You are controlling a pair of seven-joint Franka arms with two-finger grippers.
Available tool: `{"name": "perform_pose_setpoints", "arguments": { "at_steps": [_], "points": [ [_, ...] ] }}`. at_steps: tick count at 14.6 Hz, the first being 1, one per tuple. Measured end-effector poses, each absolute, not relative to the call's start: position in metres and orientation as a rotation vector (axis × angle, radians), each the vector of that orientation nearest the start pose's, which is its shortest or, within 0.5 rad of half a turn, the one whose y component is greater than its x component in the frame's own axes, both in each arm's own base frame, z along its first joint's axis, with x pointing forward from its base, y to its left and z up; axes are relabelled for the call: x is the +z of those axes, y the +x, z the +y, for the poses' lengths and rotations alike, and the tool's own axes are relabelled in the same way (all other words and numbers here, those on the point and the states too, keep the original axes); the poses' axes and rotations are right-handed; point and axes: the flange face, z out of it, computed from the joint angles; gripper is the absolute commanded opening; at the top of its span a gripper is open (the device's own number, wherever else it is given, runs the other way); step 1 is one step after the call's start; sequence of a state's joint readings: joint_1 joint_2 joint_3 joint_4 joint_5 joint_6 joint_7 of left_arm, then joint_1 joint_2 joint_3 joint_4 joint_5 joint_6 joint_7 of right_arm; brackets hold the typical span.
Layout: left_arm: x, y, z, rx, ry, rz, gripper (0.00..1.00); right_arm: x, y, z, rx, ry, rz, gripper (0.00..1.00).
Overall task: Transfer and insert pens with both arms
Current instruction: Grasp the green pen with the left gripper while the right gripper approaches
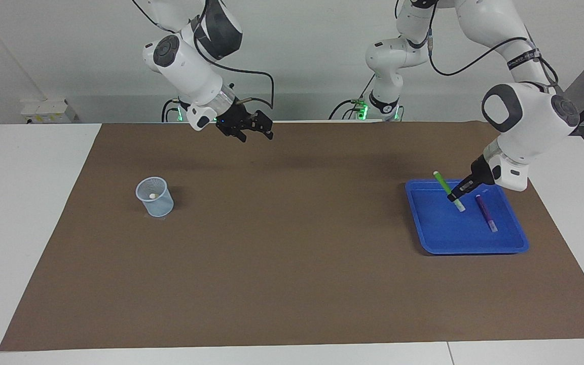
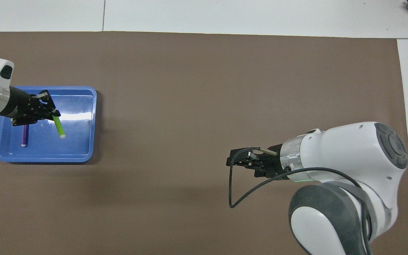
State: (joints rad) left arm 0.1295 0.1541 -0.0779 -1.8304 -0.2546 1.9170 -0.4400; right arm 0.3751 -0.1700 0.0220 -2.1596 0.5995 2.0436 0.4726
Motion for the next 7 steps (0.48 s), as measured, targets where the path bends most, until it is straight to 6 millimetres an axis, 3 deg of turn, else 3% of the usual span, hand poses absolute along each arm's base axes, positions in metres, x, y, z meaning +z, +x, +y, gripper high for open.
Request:
{"name": "perform_pose_setpoints", "arguments": {
  "at_steps": [7],
  "points": [
    [0.485,0.577,-0.055,0.408,-3.036,-1.638,0.00,0.484,0.440,0.279,0.178,-2.492,0.637,1.00]
  ]
}}
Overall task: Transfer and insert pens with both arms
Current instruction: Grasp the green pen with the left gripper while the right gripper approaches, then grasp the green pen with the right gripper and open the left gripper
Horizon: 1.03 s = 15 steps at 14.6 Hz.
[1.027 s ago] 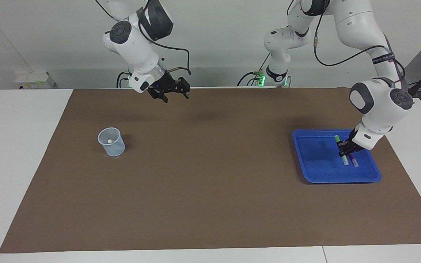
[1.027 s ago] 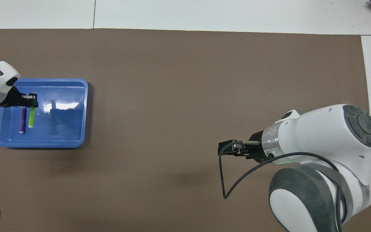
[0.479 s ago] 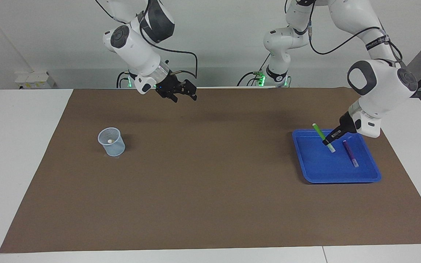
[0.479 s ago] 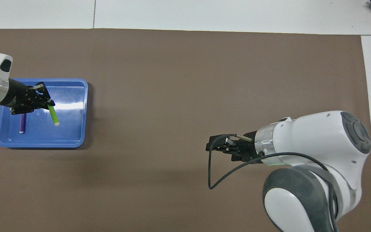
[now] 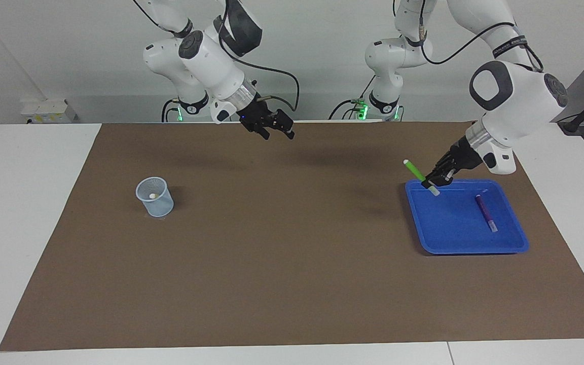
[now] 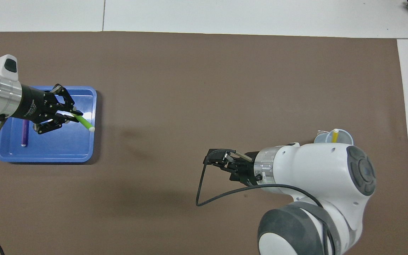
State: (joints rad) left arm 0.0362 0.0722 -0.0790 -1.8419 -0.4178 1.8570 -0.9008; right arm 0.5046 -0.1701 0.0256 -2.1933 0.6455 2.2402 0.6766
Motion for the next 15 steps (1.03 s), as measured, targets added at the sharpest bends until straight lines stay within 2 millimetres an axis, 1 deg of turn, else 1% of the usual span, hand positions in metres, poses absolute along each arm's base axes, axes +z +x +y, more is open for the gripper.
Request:
{"name": "perform_pose_setpoints", "arguments": {
  "at_steps": [2,3,4,7,8,10,12,15],
  "points": [
    [0.494,0.568,-0.073,0.462,-2.979,-1.765,0.00,0.487,0.438,0.286,0.181,-2.441,0.647,1.00],
    [0.498,0.561,-0.080,0.490,-2.949,-1.826,0.00,0.489,0.438,0.289,0.161,-2.424,0.639,0.97],
    [0.501,0.554,-0.084,0.514,-2.918,-1.884,0.00,0.491,0.438,0.293,0.142,-2.404,0.642,0.88],
    [0.507,0.533,-0.092,0.608,-2.804,-2.062,0.00,0.499,0.437,0.309,0.083,-2.297,0.682,0.84],
    [0.507,0.528,-0.096,0.630,-2.760,-2.119,0.00,0.502,0.434,0.318,0.059,-2.271,0.684,0.78],
    [0.508,0.517,-0.108,0.664,-2.698,-2.202,0.00,0.508,0.427,0.338,0.014,-2.237,0.686,0.78],
    [0.509,0.508,-0.127,0.683,-2.648,-2.263,0.00,0.516,0.422,0.355,-0.003,-2.203,0.703,0.78],
    [0.512,0.498,-0.153,0.686,-2.603,-2.310,0.00,0.531,0.422,0.379,-0.018,-2.156,0.715,0.79]
  ]
}}
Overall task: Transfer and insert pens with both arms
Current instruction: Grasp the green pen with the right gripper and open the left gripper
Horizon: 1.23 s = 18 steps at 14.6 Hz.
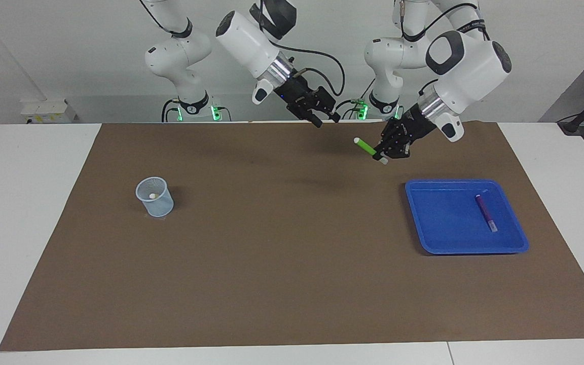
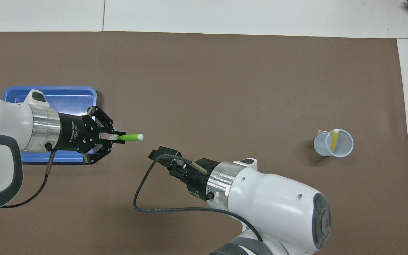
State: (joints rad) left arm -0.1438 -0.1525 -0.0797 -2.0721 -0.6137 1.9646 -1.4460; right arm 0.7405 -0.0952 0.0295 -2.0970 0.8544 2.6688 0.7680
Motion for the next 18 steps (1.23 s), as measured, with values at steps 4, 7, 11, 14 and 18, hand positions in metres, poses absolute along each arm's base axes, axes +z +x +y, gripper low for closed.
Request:
{"name": "perform_pose_setpoints", "arguments": {
  "at_steps": [4,7,11,14,18],
  "points": [
    [0.517,0.492,-0.161,0.717,-2.591,-2.334,0.00,0.533,0.437,0.399,-0.026,-2.137,0.715,0.79],
    [0.515,0.487,-0.170,0.732,-2.601,-2.308,0.00,0.523,0.450,0.409,-0.045,-2.133,0.732,0.72],
    [0.513,0.482,-0.177,0.762,-2.603,-2.272,0.00,0.512,0.454,0.419,-0.047,-2.140,0.732,0.63],
    [0.514,0.480,-0.177,0.770,-2.601,-2.265,0.00,0.512,0.454,0.421,-0.046,-2.141,0.729,0.50],
    [0.516,0.479,-0.174,0.773,-2.599,-2.267,0.00,0.510,0.454,0.420,-0.046,-2.145,0.729,0.09]
  ]
}}
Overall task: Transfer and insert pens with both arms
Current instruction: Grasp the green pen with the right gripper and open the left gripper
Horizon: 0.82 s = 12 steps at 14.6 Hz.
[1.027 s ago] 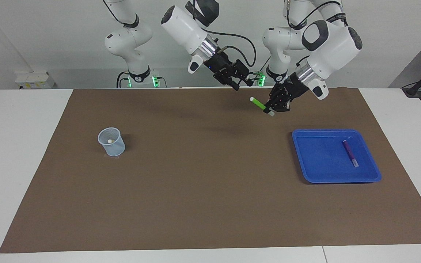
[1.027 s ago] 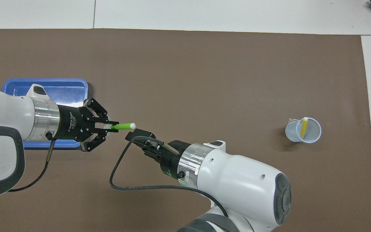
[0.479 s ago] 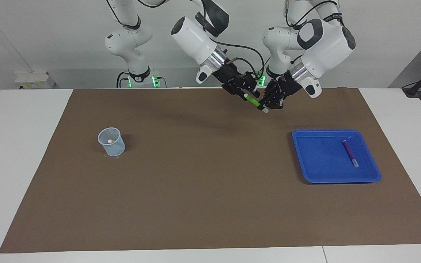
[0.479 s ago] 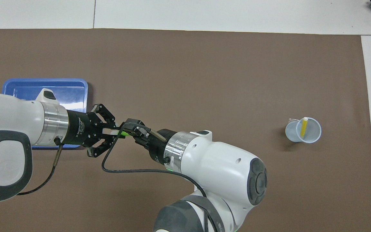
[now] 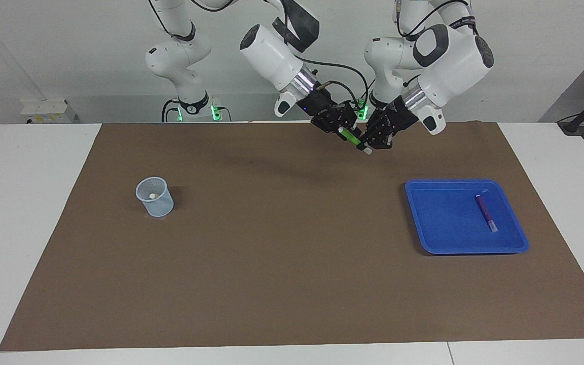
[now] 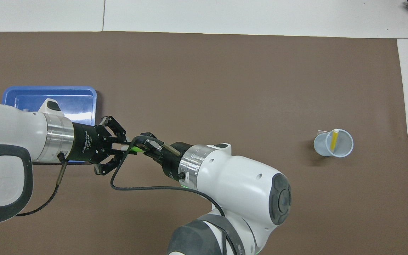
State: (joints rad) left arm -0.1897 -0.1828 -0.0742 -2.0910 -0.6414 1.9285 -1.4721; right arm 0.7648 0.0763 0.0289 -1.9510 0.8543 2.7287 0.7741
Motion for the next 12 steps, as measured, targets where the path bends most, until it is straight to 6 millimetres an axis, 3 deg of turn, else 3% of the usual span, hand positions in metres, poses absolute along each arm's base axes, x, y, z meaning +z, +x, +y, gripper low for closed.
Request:
{"name": "perform_pose_setpoints", "arguments": {
  "at_steps": [1,5,6,8,12],
  "points": [
    [0.5172,0.4801,-0.1718,0.772,-2.596,-2.275,0.00,0.5076,0.4535,0.4203,-0.043,-2.149,0.729,0.00],
    [0.5173,0.4803,-0.1704,0.771,-2.595,-2.277,0.00,0.5069,0.4535,0.4203,-0.043,-2.150,0.730,0.00],
    [0.5173,0.4803,-0.1704,0.771,-2.597,-2.276,0.16,0.5069,0.4536,0.4203,-0.043,-2.150,0.730,0.00],
    [0.5174,0.4802,-0.1705,0.766,-2.620,-2.257,0.37,0.5068,0.4537,0.4201,-0.043,-2.150,0.730,0.00],
    [0.5177,0.4788,-0.1712,0.753,-2.712,-2.168,0.40,0.5065,0.4558,0.4178,-0.054,-2.159,0.711,0.00]
  ]
}}
